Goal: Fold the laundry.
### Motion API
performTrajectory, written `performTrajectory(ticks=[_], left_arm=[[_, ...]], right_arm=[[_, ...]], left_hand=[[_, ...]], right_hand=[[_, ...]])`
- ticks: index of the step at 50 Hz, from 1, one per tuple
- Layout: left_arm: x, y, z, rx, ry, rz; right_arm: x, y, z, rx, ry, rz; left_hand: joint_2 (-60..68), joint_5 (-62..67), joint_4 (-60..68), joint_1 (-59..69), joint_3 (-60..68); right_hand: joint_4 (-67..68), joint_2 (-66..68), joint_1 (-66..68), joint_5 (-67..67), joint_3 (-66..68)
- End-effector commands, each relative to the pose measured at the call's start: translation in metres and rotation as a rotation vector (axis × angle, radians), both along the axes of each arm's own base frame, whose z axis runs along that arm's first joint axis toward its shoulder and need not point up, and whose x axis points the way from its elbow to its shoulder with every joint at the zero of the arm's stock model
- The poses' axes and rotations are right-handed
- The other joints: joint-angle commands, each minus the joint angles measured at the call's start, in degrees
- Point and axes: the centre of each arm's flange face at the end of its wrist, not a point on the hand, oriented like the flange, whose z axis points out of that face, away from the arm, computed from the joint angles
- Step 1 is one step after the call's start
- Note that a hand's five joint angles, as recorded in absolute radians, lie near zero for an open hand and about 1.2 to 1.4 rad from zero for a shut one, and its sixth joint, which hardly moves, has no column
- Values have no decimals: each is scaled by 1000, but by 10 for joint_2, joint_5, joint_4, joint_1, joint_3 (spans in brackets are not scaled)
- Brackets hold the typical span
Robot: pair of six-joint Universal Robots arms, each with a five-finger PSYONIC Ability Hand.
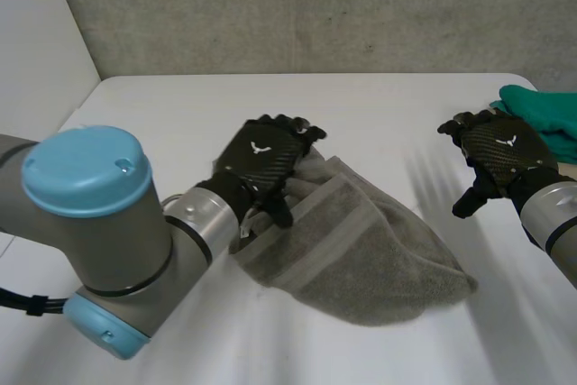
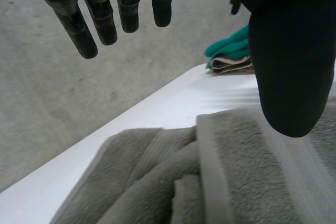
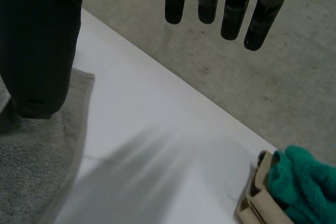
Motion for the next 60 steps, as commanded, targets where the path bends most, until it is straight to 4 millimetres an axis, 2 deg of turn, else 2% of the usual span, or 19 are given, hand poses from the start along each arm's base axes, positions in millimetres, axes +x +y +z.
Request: performTrajectory(ticks=[1,5,8,17,24,29,31,32,35,36,38,43,50,51,55,56,57,58,60], left_arm=[[5,-4,-2,9,-3,18],[0,-3,-6,7,-13,-3],[-12,-4,-14,3,-18,-28],[-68,-15,-33,-105,-60,-124],[-94,-23,-61,-232,-170,-168],[-101,-28,-82,-240,-206,-178],[-102,-29,-87,-234,-213,-179],[-103,-30,-90,-230,-217,-180],[-103,-30,-90,-232,-215,-180],[-103,-30,-90,-233,-216,-180],[-103,-30,-89,-234,-216,-177],[-101,-30,-82,-242,-214,-162],[-88,-20,-33,-318,-187,-135],[-84,-18,-19,-341,-167,-126],[-81,-16,-4,-374,-137,-120],[-82,-15,-5,-374,-137,-123],[-83,-15,-11,-364,-145,-127],[-84,-16,-16,-358,-150,-128],[-86,-18,-29,-338,-167,-139]], right_arm=[[5,17,14,50,68,102],[3,30,13,128,154,137],[1,36,9,164,206,154],[0,35,1,157,234,158],[-1,30,-6,164,240,145],[-1,27,-14,183,246,139],[-1,27,-16,191,249,136],[-1,27,-17,195,249,134],[-1,27,-18,196,252,130],[-1,27,-18,195,252,130],[-1,26,-17,189,252,130],[-3,22,-15,175,250,120],[-20,5,-7,154,232,58],[-21,3,-6,150,227,51],[-22,0,-2,140,225,44],[-22,1,-2,143,225,44],[-22,1,-3,146,225,45],[-22,1,-4,147,225,43],[-22,3,-7,159,225,45]], left_hand=[[62,64,63,68,59],[98,100,98,103,94],[136,138,137,142,133],[192,194,192,197,188],[227,229,228,233,224],[239,241,239,244,236],[292,294,293,298,289],[383,385,383,388,379],[521,523,522,527,518],[618,620,619,624,615],[668,670,668,673,664],[668,670,668,673,664],[668,670,668,673,664],[668,670,668,673,664],[668,670,668,673,664],[541,543,542,547,538],[159,161,159,164,155],[112,114,112,117,108],[118,120,118,123,115]], right_hand=[[-35,-27,-18,-34,-24],[-35,-27,-18,-34,-24],[-35,-27,-18,-34,-24],[-35,-27,-18,-34,-24],[-35,-27,-18,-34,-24],[-35,-27,-18,-34,-24],[-35,-27,-18,-34,-24],[-35,-27,-18,-34,-24],[-35,-27,-18,-34,-24],[-35,-27,-18,-34,-24],[-35,-27,-18,-34,-24],[-35,-27,-18,-34,-24],[-35,-27,-18,-34,-24],[-35,-27,-18,-34,-24],[-35,-27,-18,-34,-24],[-35,-27,-18,-34,-24],[-35,-27,-18,-34,-24],[-35,-27,-18,-34,-24],[-35,-27,-18,-34,-24]])
